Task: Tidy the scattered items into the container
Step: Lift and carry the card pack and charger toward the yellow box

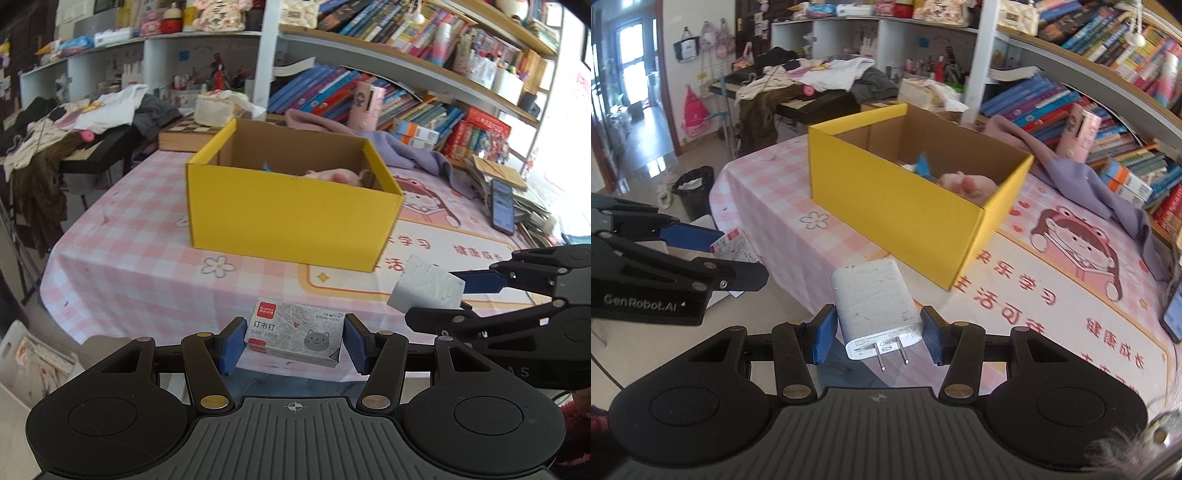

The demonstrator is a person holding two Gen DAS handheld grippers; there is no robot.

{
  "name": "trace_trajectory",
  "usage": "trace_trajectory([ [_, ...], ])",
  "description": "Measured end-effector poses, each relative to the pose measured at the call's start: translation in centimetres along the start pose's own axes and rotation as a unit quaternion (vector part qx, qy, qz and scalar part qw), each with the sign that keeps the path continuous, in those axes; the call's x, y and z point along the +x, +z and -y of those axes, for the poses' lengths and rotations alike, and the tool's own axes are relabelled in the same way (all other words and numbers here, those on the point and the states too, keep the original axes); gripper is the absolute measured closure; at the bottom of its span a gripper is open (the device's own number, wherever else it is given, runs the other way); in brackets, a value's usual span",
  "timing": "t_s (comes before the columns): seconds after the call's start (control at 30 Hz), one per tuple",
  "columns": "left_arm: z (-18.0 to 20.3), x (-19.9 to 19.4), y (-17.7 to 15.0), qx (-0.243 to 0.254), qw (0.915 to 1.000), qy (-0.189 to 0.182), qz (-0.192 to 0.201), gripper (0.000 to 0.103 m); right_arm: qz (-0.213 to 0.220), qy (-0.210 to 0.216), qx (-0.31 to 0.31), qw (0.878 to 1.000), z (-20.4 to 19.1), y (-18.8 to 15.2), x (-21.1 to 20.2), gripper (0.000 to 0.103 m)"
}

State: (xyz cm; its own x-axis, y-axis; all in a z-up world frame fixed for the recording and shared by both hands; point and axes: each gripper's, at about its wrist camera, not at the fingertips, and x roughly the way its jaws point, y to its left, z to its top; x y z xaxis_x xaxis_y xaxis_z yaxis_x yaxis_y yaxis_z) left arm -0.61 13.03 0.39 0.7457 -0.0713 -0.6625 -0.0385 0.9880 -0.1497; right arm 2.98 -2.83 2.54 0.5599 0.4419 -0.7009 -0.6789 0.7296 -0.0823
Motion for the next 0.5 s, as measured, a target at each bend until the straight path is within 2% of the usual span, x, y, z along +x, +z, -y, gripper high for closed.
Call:
trace_trajectory([
  [0.2, -0.8, 0.1, 2.7, -0.003, 0.9994, 0.008, 0.034, 0.047, 0.043, 0.003, -0.011, 0.999, 1.0, 2.0, 0.2, 0.056],
  [0.5, -1.3, 2.4, 10.5, 0.022, 0.9959, 0.008, 0.088, 0.047, 0.104, -0.011, 0.008, 0.994, 5.4, 8.6, 2.3, 0.056],
])
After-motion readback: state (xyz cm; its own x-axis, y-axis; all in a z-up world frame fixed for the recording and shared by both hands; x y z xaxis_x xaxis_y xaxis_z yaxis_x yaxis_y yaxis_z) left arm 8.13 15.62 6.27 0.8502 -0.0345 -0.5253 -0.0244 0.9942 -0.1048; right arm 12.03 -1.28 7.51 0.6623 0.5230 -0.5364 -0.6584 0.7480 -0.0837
